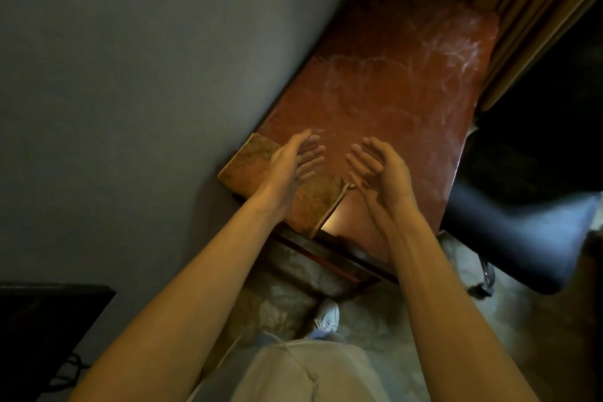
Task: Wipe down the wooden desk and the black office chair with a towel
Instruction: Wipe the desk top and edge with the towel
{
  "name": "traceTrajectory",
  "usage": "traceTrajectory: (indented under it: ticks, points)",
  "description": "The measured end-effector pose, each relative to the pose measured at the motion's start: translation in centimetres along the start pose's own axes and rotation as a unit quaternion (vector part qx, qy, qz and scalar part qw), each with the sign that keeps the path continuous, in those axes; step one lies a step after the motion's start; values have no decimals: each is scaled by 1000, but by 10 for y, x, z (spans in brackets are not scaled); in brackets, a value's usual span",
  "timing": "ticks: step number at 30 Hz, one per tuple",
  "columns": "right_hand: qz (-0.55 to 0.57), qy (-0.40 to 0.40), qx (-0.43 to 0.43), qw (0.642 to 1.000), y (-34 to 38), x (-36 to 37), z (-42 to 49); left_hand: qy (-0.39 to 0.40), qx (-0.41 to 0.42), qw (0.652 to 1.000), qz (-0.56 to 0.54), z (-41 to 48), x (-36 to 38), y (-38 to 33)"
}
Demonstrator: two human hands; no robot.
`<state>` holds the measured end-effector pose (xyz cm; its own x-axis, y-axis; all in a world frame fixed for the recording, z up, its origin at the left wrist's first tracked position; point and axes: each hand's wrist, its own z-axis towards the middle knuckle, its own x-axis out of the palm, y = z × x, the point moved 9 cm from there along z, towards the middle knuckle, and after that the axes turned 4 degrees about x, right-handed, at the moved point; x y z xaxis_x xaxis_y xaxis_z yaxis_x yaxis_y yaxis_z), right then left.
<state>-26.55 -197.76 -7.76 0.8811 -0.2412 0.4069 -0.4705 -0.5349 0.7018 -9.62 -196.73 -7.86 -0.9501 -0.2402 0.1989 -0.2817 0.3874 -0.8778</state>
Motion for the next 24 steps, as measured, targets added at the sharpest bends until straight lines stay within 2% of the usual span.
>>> traceTrajectory:
  ticks: [7, 12, 24]
  points:
    - [-10, 9, 37, 999, -5, 31, 38, -38, -18, 999, -35, 40, -24, -6]
    - [-8, -11, 35, 999, -2, 33, 63, -22, -22, 999, -23, 74, -19, -13]
    - [44, -162, -8, 986, 30, 16, 131, 104, -81, 991, 38, 189, 27, -25]
